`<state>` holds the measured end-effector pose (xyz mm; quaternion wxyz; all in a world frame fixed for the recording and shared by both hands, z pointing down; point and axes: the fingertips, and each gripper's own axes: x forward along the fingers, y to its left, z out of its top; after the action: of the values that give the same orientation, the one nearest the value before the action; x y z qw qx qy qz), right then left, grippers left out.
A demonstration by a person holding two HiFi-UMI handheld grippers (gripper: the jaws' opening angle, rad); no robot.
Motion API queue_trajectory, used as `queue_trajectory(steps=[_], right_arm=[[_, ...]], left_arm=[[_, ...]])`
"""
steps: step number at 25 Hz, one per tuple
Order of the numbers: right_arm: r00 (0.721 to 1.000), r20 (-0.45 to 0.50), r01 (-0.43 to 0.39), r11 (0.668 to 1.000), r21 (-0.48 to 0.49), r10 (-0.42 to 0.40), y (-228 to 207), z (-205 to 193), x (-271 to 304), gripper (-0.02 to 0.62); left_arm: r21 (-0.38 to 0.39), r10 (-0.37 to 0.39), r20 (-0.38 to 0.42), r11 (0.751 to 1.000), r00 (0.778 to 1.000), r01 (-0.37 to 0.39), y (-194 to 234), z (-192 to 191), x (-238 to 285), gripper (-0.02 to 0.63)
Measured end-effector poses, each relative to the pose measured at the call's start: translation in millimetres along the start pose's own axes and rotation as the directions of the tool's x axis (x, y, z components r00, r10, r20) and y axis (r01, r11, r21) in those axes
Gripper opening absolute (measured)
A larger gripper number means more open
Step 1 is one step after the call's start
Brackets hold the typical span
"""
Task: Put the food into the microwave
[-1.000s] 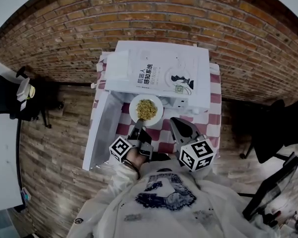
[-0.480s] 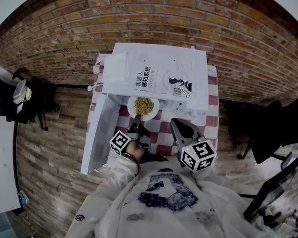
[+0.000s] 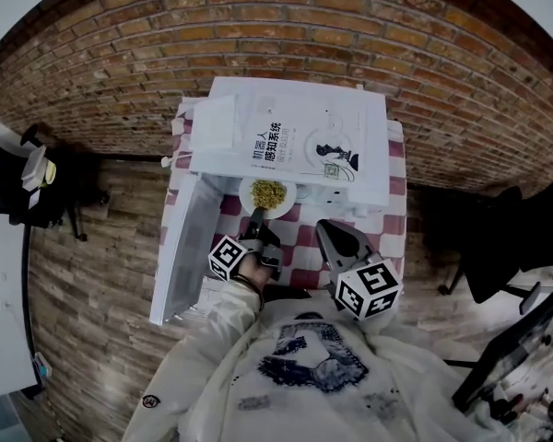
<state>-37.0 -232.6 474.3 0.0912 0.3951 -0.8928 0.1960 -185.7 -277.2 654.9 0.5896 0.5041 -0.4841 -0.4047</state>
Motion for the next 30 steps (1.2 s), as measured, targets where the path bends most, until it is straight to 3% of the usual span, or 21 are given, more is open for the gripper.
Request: queue_trajectory(steps=[18, 30], right_arm=[[0.999, -0.024, -0.030, 0.999, -0.018, 0.030, 9, -6, 13, 0.012], [1.000, -0.027, -0.016, 1.000, -0.017, 0.016, -1, -4, 9, 0.012]], left_arm=[[-0.048, 0.002, 0.005, 0.999, 1.000, -0.002, 26, 5, 24, 0.028], [-0.014, 0.033, 0.008, 0.999, 0.999, -0.033, 35, 7, 37, 0.028]])
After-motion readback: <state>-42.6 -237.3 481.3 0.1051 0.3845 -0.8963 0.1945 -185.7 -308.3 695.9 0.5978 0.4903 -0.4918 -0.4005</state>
